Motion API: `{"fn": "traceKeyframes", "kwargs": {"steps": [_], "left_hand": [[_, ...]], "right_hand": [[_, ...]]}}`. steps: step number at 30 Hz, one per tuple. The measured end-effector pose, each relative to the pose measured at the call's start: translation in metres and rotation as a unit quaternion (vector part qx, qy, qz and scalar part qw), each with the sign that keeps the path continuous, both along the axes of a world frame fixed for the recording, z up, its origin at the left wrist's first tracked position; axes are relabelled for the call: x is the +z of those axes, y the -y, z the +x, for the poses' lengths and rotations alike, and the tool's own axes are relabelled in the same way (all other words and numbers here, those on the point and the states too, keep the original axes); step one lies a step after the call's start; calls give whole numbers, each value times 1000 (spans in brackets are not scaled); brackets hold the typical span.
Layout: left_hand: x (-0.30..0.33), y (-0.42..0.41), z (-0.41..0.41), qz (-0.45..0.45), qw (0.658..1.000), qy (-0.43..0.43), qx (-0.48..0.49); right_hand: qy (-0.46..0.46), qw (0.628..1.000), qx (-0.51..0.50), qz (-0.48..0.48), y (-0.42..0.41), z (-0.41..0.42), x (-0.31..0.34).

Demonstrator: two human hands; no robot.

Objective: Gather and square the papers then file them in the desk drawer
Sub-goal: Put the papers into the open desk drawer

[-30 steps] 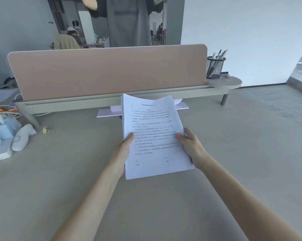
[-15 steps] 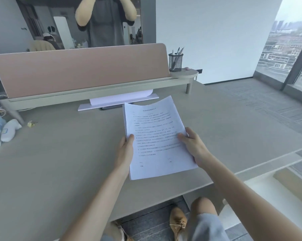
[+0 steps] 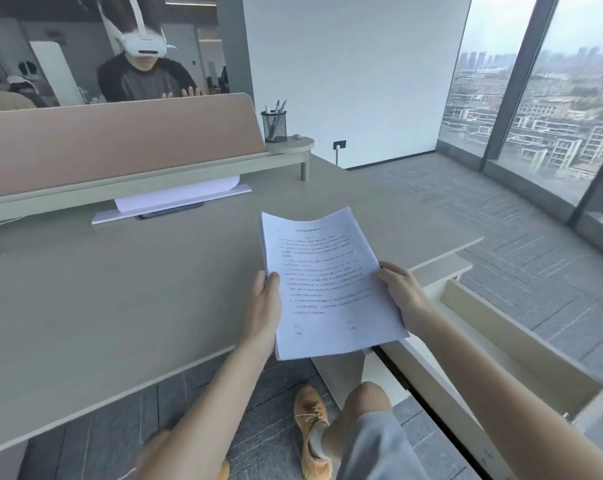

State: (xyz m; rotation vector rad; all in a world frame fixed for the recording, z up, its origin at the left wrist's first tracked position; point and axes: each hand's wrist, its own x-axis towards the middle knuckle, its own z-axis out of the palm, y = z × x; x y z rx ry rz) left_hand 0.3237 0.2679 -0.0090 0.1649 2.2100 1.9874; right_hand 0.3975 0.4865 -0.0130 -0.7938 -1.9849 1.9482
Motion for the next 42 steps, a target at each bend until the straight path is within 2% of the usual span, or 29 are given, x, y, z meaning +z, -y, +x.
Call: {"fn": "traceKeyframes", "kwargs": {"steps": [7,12,18,22,25,28,33,42], "left_hand": [[-2,-60,58,1,998,20,-53],[-19,-97,83,-46,992,18,-113],[-39,-138,106,-41,982,-16,-184],[-70,-169,111,-136,956,-75,-247],[-92,-189,116,-173,935,-100,-292],[-105,-207,116,-218,903,-122,-350],[-125,-230,98,-332,805,-165,-463],[-151,-261,78,-451,679,-265,-515]], "right_hand": [[0,999,-31,32,-59,77,-3],[31,998,-36,36,-101,122,-14],[96,990,-73,75,-159,156,-47],[148,979,-106,94,-194,166,-69],[175,969,-128,119,-214,170,-80],[203,961,-129,139,-228,167,-94],[266,939,-100,194,-241,147,-112],[326,908,-40,259,-258,118,-158]]}}
